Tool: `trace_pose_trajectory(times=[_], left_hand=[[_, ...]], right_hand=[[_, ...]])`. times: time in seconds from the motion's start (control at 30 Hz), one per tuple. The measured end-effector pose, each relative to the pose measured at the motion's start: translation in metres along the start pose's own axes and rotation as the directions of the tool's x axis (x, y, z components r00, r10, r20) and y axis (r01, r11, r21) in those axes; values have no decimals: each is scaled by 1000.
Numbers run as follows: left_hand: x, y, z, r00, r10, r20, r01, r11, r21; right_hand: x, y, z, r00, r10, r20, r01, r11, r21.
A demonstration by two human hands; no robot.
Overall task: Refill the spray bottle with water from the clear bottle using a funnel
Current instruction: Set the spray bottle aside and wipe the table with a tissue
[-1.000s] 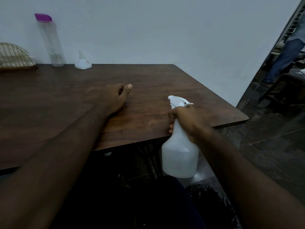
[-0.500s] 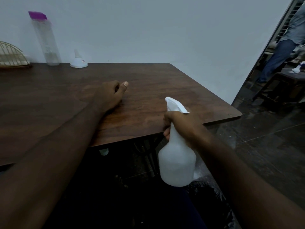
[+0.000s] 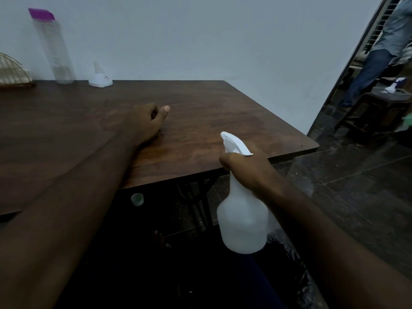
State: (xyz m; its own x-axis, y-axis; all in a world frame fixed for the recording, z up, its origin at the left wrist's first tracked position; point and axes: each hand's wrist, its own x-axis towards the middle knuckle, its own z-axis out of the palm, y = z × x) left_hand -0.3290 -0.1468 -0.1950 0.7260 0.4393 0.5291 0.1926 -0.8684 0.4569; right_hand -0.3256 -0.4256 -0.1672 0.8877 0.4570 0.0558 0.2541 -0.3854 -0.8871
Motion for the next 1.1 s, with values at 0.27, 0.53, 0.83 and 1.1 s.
trace_pose_trajectory(times=[0.27,0.53,0.83,1.1], left_hand=[[0,3,-1,1000,9,21,-10,999,53],[4,6,9,999,36,0,-36,988,-152],[2,0,9,999,48,-1,-48,990,-136],[3,-1,10,999,52,-6,-53,991,-121]], right_hand=[[-1,1,7,999,-49,16,49,998,48],[7,0,11,1000,-22,-6,23,998,65],[13,-2,21,996,-83,17,83,996,37],[10,-5,22,996,-85,-33,87,992,90]])
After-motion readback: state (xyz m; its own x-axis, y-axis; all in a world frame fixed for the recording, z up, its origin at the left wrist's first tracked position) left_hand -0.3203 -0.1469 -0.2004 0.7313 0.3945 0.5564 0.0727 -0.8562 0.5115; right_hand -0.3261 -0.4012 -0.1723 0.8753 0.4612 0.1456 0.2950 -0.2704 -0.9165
